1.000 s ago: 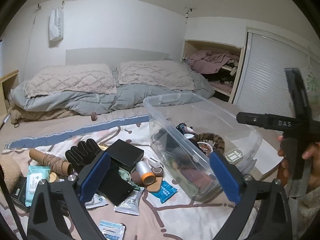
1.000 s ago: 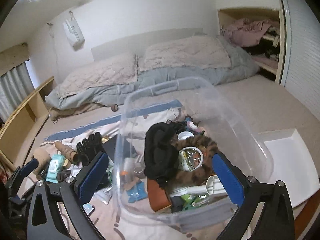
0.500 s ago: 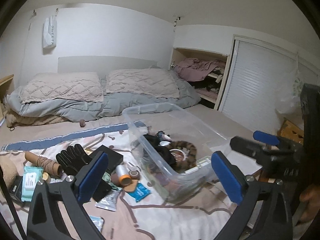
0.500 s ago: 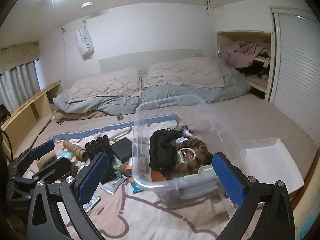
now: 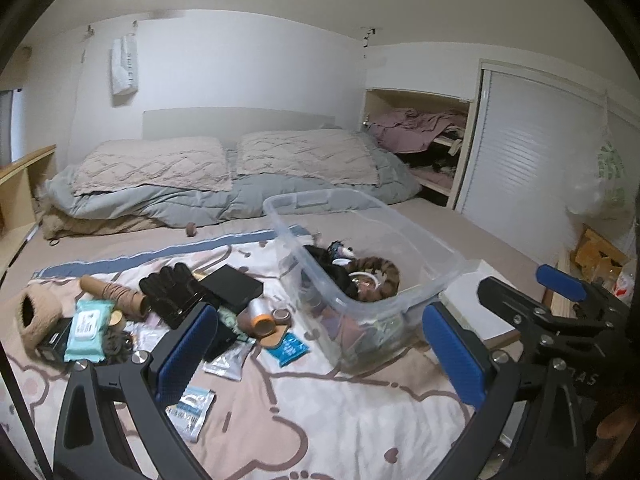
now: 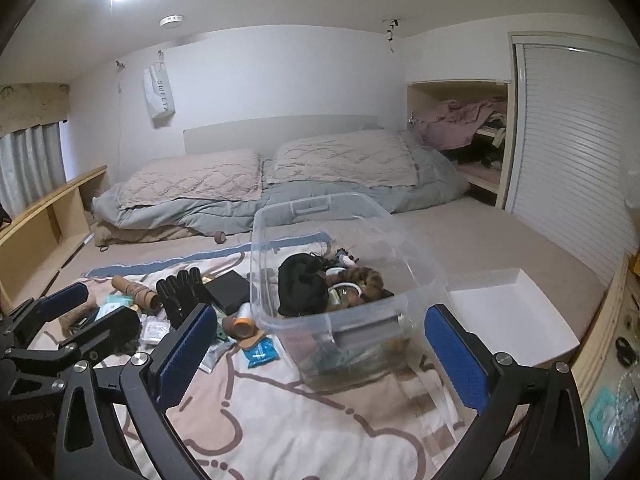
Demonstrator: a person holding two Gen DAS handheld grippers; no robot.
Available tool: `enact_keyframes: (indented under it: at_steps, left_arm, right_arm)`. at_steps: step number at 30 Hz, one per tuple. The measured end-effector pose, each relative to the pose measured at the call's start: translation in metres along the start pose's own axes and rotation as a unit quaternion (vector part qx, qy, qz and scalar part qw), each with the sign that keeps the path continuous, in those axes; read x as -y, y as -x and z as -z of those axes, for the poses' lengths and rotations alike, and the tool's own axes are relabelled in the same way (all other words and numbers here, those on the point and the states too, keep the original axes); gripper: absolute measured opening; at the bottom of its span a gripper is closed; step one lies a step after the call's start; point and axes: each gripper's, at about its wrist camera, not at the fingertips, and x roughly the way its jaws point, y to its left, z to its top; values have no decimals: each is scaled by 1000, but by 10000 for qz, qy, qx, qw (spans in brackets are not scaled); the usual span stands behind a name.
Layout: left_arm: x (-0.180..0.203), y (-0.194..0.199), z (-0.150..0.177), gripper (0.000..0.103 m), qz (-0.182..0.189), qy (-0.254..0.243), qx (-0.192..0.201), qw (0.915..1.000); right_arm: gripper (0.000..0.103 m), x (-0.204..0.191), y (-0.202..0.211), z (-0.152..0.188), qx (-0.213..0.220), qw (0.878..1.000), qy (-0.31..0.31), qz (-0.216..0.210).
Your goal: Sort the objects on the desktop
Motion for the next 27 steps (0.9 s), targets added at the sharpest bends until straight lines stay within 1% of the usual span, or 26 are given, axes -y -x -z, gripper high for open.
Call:
enact_keyframes:
  at_steps: [5,9,14,18,23,27]
  left_arm:
    - [-2,8,10,103,-119,95,-43,9999]
    - [-4,12,16,103,-207,138,-14,9997]
    - [-1,14,21,103,-380,17,-3,9993]
    - [-1,14,27,103,-464,-75,-33,9989]
    - [-3,11,33,103,-589,-136,-57,9982]
    - [-6,8,34,103,-606,-82,-72,9981]
  right_arm:
    - [103,0,13,13,87,9999,-94,51]
    - [103,-4,17,23,75,9999,-44,108]
    - [103,-1,21,32,174,9995,-84,233]
    - [103,2,22,35,297,9985,-45,465]
    - [103,4,21,37,312,9985,-35,451]
    - [103,5,19,37,287,9986,-49,431]
